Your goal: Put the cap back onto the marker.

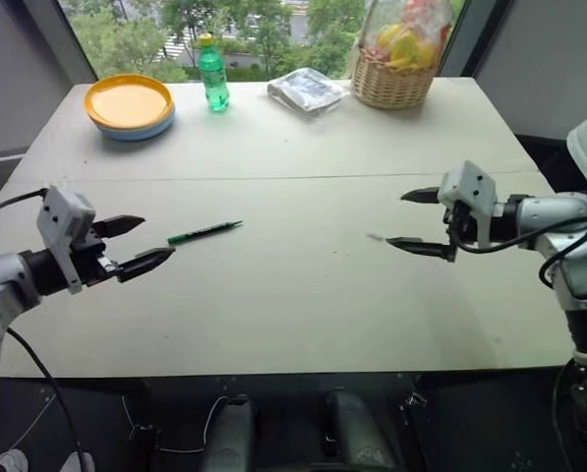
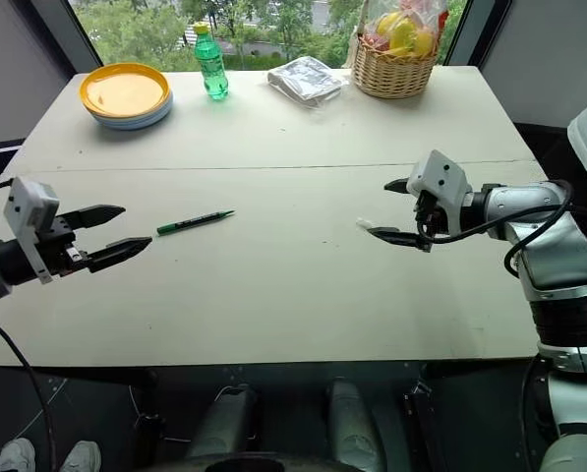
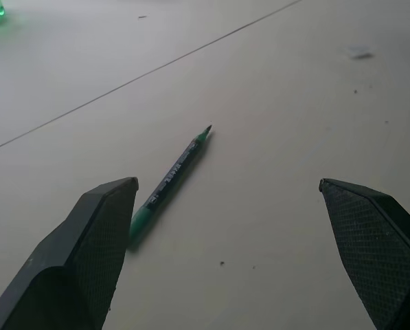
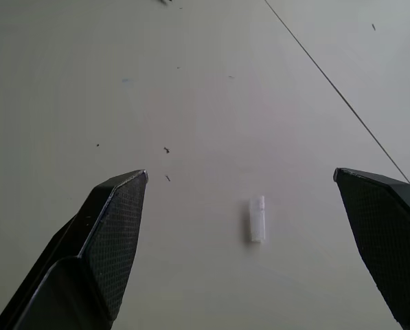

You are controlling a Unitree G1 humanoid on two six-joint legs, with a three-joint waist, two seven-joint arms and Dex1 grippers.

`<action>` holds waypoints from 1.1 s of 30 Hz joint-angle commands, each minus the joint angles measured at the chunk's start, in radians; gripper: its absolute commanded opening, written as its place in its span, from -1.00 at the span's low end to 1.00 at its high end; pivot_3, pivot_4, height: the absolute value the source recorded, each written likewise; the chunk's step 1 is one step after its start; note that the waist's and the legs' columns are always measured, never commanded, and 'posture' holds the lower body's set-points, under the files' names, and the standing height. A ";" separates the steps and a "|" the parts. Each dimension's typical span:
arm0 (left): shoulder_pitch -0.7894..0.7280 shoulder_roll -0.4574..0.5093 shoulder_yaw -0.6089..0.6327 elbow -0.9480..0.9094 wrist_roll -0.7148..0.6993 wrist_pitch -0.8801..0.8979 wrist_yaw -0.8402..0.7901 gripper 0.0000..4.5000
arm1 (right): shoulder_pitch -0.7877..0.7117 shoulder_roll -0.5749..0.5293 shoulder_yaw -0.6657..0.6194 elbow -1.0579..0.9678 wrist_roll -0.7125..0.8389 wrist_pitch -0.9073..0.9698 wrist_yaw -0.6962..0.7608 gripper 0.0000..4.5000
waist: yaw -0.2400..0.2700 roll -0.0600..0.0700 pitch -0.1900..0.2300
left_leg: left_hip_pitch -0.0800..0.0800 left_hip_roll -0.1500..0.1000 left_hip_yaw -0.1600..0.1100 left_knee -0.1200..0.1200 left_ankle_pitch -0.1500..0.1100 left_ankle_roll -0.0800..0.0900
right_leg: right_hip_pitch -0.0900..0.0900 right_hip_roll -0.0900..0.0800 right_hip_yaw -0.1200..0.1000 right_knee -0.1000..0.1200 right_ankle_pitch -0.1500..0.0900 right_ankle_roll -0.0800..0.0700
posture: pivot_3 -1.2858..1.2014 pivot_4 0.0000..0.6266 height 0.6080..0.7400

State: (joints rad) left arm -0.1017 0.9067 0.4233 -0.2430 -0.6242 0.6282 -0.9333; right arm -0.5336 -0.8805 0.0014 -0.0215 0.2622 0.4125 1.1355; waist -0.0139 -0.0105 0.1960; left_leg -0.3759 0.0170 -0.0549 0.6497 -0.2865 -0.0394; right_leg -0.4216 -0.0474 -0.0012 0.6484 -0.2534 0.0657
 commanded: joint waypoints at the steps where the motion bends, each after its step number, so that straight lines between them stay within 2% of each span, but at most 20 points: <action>1: 0.007 0.015 0.046 -0.036 -0.006 -0.005 0.014 0.97 | -0.001 0.003 -0.019 -0.036 0.020 0.002 -0.007 1.00 | 0.000 0.000 0.000 | 0.000 0.000 0.000 0.000 0.000 0.000 | 0.000 0.000 0.000 0.000 0.000 0.000 | 0.03 -0.52 1.00; 22: 0.003 -0.036 0.017 -0.046 -0.006 -0.020 0.070 0.97 | -0.014 0.022 -0.006 -0.012 0.009 -0.011 -0.008 1.00 | 0.000 0.000 0.000 | 0.000 0.000 0.000 0.000 0.000 0.000 | 0.000 0.000 0.000 0.001 0.000 0.000 | 0.03 -0.52 1.00; 33: -0.080 -0.030 -0.050 0.098 0.030 -0.066 0.013 0.97 | 0.038 0.037 -0.031 -0.081 0.044 0.034 -0.052 1.00 | 0.000 0.000 0.000 | 0.000 0.000 0.000 0.000 0.000 0.000 | 0.000 0.000 0.000 0.001 0.000 0.000 | 0.03 -0.52 1.00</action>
State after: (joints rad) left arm -0.1673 0.8636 0.3728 -0.1572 -0.6099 0.5937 -0.9042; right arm -0.4926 -0.8447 0.0112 -0.0574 0.2813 0.4392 1.0944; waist -0.0141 -0.0107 0.1959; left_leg -0.3754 0.0170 -0.0548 0.6503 -0.2865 -0.0395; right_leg -0.4216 -0.0468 -0.0010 0.6499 -0.2532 0.0657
